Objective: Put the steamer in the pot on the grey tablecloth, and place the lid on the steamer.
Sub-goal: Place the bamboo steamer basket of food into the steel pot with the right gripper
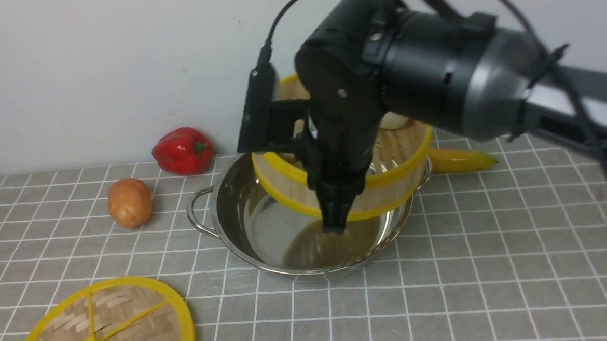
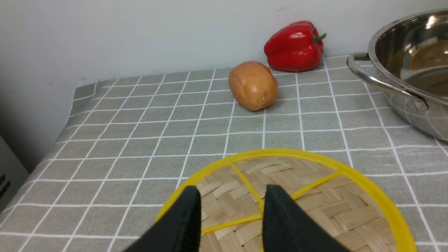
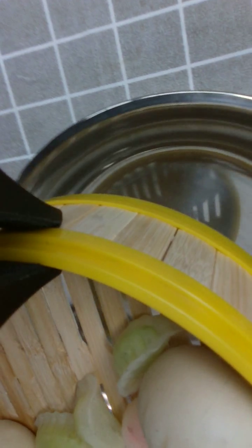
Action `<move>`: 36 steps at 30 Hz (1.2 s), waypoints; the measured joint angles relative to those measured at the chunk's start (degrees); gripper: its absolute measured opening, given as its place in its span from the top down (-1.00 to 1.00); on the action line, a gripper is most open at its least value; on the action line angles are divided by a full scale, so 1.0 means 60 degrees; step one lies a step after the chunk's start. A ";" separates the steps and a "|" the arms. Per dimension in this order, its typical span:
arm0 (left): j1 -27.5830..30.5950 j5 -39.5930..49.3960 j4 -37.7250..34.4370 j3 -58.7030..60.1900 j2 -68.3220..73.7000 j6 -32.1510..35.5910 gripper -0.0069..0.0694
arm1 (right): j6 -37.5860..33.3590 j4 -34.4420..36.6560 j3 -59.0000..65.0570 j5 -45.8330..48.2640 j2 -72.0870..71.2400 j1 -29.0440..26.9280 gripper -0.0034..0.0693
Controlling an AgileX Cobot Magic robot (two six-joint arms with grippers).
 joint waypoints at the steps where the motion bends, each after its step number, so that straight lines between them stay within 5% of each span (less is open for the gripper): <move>1: 0.0000 0.0000 0.0000 0.0000 0.0000 0.0000 0.18 | -0.0030 0.0000 -0.0126 0.0000 0.0133 0.0008 0.60; 36: 0.0000 0.0000 0.0000 0.0000 0.0000 0.0000 0.18 | -0.0283 0.0440 -0.0411 -0.0441 0.1648 0.0283 0.58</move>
